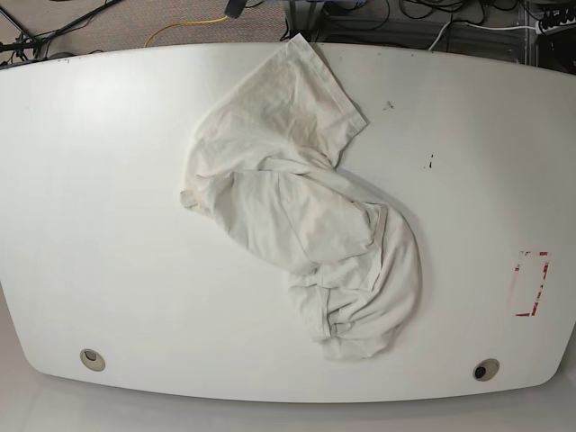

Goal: Fold the T-shirt properly

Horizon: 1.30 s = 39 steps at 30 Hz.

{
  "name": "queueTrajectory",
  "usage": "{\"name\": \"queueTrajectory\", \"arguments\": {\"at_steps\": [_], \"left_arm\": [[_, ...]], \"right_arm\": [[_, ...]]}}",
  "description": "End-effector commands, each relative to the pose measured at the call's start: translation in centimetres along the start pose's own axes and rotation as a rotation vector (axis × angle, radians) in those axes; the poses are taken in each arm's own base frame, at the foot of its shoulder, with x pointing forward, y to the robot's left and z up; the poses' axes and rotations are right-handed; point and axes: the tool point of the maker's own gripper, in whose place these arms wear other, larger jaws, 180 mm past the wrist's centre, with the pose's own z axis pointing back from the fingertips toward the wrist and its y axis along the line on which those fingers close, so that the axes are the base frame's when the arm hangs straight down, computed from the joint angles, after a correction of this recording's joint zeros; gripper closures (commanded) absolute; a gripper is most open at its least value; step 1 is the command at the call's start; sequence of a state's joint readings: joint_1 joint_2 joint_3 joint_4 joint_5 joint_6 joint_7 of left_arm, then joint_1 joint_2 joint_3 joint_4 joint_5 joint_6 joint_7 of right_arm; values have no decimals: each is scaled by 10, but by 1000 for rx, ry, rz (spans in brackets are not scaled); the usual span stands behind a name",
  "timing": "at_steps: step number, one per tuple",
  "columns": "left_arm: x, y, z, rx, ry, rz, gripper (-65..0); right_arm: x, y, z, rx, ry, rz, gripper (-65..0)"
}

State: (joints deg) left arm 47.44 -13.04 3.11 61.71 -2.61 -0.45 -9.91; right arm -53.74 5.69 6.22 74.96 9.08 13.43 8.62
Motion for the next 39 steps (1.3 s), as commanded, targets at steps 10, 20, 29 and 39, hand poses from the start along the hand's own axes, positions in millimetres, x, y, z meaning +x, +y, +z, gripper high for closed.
{"name": "queueTrajectory", "arguments": {"at_steps": [10,20,29,39], "left_arm": [[63,40,74,105,-214,57,-369],[130,56,127,138,-398,111,-485],[160,47,141,111,-478,101,-531],[178,53,137,147,-539,134,-529]], "right_arm": [[37,11,54,1,-109,17,-270],[108,19,75,58,-295,-75,-270],[208,35,78,165,-543,-16,-274],[285,44,47,213,-604,128,-277]]}}
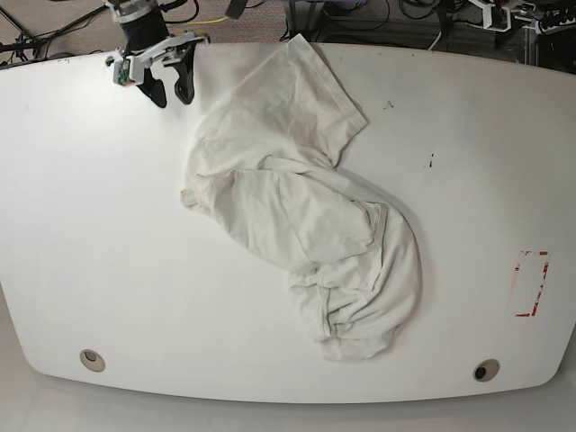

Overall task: Fold the T-shirt properly
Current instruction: 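Grasp the white T-shirt edge with the right gripper and drag it outward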

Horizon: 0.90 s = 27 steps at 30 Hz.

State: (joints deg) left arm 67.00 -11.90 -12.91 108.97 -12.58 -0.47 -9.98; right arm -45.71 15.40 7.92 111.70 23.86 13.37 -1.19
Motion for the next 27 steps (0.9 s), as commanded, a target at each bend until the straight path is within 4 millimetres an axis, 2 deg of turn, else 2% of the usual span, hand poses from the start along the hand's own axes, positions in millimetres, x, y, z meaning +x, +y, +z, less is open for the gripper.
{"name": "queueTrajectory", "arguments": {"at_steps": [1,3,5,10,12,14,18,22,27], "left_arm": [[3,5,7,32,-15,8,-529],[1,8,9,62,-12,26,-529],[-3,8,10,76,-4,41,-529],[4,6,3,77,-32,49,-529],[5,7,1,79,-35,48,-529],[6,7,0,77,-40,45,-529],[21,9,-12,82,-91,38,-529],[29,10,-18,80,-114,-49,-529],[32,8,-23,81,-123,-105,-529]], "right_arm": [[13,2,-10,29,-7,33,-277],[23,6,-26,71,-2,65,-281],[28,10,-36,103,13,88,-311],[54,15,-67,148,31,200,-501],[60,16,-74,144,37,270,-539],[65,28,-85,174,39,386,-531],[60,48,-100,203,67,606,-510],[44,46,-113,168,127,750,-507],[42,27,-138,113,163,787,-499]]}}
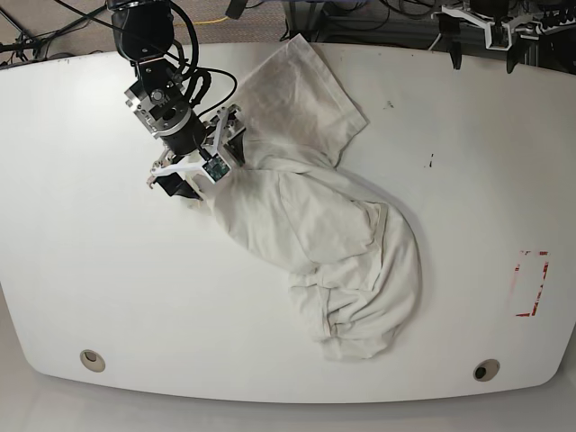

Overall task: Fold the T-shirt properly
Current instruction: 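Grasp the white T-shirt edge with the right gripper and drag it outward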

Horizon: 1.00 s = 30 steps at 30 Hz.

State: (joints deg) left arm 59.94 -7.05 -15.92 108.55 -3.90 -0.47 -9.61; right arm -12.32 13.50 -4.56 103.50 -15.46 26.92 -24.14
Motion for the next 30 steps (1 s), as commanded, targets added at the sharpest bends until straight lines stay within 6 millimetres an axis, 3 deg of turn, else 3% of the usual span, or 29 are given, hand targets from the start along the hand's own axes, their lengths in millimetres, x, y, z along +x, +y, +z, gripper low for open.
{"name": "queueTrajectory", "arguments": {"at_steps": [1,7,12,13,18,22,30], "left_arm": [[11,0,-1,-2,-39,-23,-529],[13,1,-4,3,-47,-28,-529],[14,2,-9,8,-45,-25,-529],[13,2,-12,10,-35,-24,-529],[6,2,-17,14,21,-21,-529],[6,2,-17,12,20,-20,-529],[13,4,-24,3,1,-38,-529]], "right_arm": [[9,-13,-7,-25,-35,-3,-490],[7,-27,-23,-33,-17,-15,-308],[17,-32,-23,-44,-40,-7,-19],[23,-35,-20,-53,-54,-1,0],[49,-44,-8,-88,-121,25,0],[76,-69,-11,-137,-175,43,0],[94,-123,-45,-185,-163,31,-2]]}}
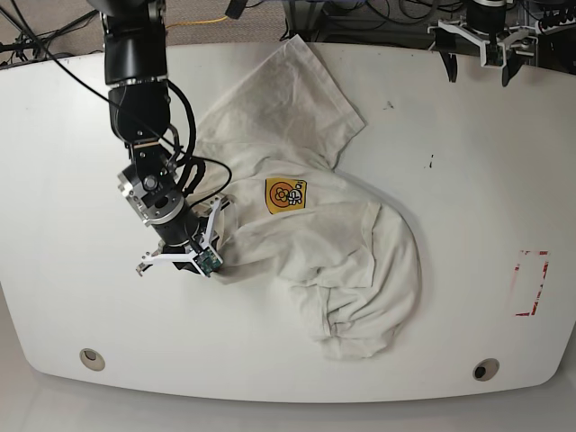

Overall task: Fold the T-shirt properly
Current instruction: 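Grasp the white T-shirt edge with the right gripper and drag it outward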

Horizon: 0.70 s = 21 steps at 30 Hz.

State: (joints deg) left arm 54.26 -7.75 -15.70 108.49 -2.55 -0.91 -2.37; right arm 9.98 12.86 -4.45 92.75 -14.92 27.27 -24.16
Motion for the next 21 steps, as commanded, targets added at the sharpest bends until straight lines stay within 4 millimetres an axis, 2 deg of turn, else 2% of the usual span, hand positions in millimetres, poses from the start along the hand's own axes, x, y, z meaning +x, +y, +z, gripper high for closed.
{"name": "queueTrajectory", "arguments": {"at_steps": [1,8,12,16,17,20,21], "left_arm": [[8,4,2,2,-30,-23,-529],[12,6,-1,5,-42,-28,-529],[13,8,-2,-1,-44,-39,-529],[14,7,-2,-4,-46,-38,-529],[14,7,-3,-3,-49,-38,-529],[23,4,-10,-6,-75,-30,-529],[25,3,-13,-6,-82,-29,-529]], "right_arm": [[7,-24,-13,-37,-17,-8,-2],[2,-60,-55,-37,10,-63,-2],[-8,-71,-69,-33,50,-95,-6],[-27,-88,-71,-62,88,-184,-30],[-28,-92,-70,-75,81,-220,-78],[-22,-113,-59,-129,17,-335,-282],[-26,-117,-53,-137,5,-374,-361]]}}
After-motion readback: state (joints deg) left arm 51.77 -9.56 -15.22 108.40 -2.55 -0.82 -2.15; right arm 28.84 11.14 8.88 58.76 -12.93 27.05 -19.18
